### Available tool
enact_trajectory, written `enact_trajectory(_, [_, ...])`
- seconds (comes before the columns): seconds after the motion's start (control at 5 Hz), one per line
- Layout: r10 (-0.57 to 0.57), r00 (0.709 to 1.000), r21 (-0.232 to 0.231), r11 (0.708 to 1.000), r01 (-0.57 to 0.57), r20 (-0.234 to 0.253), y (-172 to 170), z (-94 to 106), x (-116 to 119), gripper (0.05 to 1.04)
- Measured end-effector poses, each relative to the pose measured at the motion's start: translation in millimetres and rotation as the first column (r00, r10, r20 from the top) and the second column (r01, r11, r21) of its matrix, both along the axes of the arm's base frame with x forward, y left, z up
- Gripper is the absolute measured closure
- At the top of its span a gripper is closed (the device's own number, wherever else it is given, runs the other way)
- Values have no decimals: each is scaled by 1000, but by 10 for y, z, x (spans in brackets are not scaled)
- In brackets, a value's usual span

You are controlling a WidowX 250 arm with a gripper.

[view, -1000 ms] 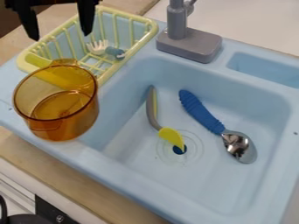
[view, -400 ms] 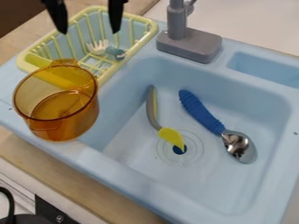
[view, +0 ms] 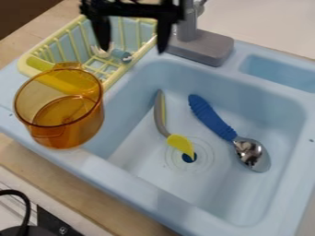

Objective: MOVE THE SPOON WITH BLUE HANDLE FROM THE SINK TO THE LIGHT BROWN POT

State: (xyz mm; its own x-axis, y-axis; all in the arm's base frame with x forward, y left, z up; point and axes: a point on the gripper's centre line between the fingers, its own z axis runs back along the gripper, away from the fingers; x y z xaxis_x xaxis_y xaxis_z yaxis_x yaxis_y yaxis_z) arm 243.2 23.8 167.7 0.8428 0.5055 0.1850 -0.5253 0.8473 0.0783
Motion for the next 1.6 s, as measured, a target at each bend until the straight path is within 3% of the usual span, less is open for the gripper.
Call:
enact_trajectory(0.2, [17,1000,-2,1000,-17,23,-183,-14,-47,84])
enact_trajectory(0.4, [-15,999,-44,999,17,45,-353,-53,-29,84])
enact_trajectory(0.6, [4,997,-120,993,6,81,-490,-187,64,84])
enact_trajectory(1.0, [67,989,-214,976,-38,129,-784,-369,158,84])
enact_trajectory(1.2, [120,987,-235,968,-92,107,-845,-488,201,84])
enact_trajectory(1.6, [106,989,-183,979,-85,104,-843,-729,323,84])
